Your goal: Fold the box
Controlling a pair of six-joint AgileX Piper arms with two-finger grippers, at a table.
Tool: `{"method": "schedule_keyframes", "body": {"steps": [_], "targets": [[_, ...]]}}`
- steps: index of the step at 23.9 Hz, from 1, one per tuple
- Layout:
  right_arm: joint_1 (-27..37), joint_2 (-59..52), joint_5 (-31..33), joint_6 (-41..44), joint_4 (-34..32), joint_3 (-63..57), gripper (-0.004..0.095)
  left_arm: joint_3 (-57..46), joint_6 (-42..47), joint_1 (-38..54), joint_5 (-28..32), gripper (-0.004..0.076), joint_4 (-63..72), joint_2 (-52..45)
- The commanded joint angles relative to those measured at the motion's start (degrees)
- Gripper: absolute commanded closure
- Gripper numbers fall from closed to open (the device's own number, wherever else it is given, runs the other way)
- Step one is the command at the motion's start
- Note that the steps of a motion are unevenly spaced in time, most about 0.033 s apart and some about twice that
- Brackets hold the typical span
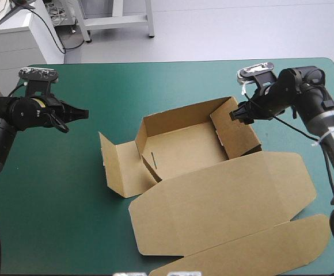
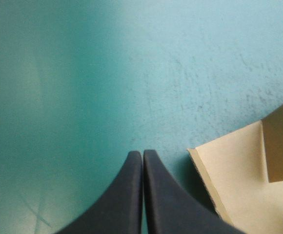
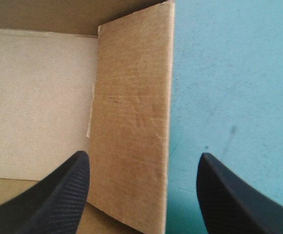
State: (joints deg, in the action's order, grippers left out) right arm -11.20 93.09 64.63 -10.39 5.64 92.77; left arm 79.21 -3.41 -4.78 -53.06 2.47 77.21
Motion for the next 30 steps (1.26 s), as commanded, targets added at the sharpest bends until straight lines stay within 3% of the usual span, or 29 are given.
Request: {"method": "schedule_keyframes", "body": {"steps": [1, 9, 16, 25, 30], "targets": [[0.2, 1.5, -1.8, -0.1, 2.4, 1.4, 0.0317, 1.9, -2.5, 0.2, 2.5, 0.0732, 4.6, -2.0], [0.2, 10.5, -3.2, -6.1, -1.8, 1.4, 0.0318, 1.9, -3.3, 0.2, 1.7, 0.0732, 5.7, -2.0], [0.2, 12.4, -7.1, -6.1, -3.1, 1.5, 0.0335, 1.9, -3.3, 0.2, -0.1, 0.0732, 5.9, -2.0], [0.2, 13.5, -7.0, -6.2, -3.1, 1.5, 0.0920, 1.9, -3.3, 0.2, -2.0, 0.0732, 5.9, -2.0], [0.2, 13.7, -7.2, -3.5, -3.1, 1.5, 0.0927, 1.9, -3.5, 0.2, -2.0, 0.0732, 5.9, -2.0]]}}
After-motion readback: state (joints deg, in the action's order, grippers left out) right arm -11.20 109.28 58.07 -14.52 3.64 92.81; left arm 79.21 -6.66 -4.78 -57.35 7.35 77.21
